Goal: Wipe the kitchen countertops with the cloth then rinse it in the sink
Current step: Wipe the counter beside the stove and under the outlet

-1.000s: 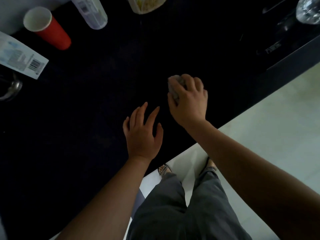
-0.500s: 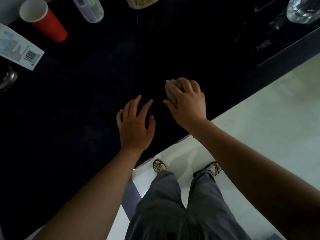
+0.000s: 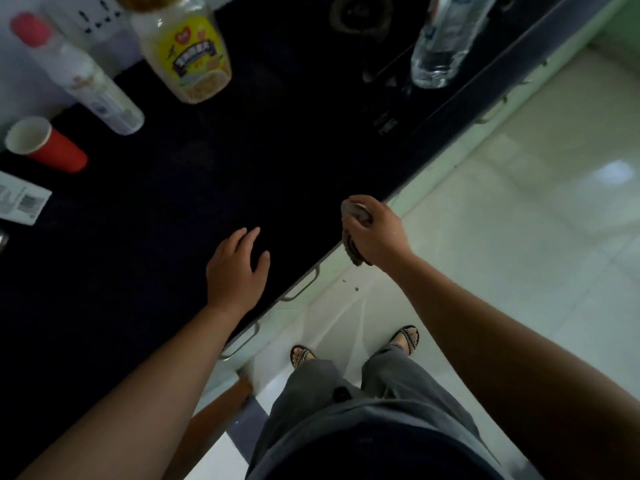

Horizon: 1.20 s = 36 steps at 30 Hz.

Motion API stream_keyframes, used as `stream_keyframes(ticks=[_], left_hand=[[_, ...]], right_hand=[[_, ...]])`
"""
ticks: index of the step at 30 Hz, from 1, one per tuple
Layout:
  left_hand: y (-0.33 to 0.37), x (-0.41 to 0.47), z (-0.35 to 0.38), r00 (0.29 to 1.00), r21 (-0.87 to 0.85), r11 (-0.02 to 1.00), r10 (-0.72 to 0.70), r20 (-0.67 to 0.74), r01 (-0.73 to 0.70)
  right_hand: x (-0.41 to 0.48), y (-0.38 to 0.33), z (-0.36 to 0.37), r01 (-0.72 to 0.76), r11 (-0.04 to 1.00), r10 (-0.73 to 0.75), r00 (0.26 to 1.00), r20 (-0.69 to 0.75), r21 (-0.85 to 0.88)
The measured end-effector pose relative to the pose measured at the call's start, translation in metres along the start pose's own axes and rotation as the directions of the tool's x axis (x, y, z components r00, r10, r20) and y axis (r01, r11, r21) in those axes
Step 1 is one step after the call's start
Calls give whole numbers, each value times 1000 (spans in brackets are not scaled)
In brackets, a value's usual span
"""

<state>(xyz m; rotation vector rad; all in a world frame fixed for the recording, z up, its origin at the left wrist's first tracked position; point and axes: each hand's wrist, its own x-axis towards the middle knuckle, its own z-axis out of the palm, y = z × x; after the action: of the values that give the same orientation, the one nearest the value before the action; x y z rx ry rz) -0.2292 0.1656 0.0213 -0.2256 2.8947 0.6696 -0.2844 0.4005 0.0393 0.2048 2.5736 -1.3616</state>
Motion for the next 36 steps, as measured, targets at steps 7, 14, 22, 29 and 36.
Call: stream_keyframes(ticks=[7, 14, 22, 29, 36], left_hand=[[139, -12, 26, 975, -354, 914, 219, 23, -197], [271, -32, 66, 939, -606, 779, 310, 149, -161], [391, -40, 118, 738, -607, 752, 557, 381, -254], [457, -2, 147, 657, -587, 764, 591, 468, -269], [552, 88, 195, 644, -589, 770, 584, 494, -246]], right_hand=[[-58, 56, -109, -152, 939, 168, 986, -25, 308], [-123, 129, -219, -166, 779, 307, 942, -138, 604], [-193, 189, -299, -74, 718, 483, 769, -419, 692], [-196, 230, -332, -30, 633, 634, 593, -496, 773], [-97, 270, -402, -30, 642, 646, 559, -520, 766]])
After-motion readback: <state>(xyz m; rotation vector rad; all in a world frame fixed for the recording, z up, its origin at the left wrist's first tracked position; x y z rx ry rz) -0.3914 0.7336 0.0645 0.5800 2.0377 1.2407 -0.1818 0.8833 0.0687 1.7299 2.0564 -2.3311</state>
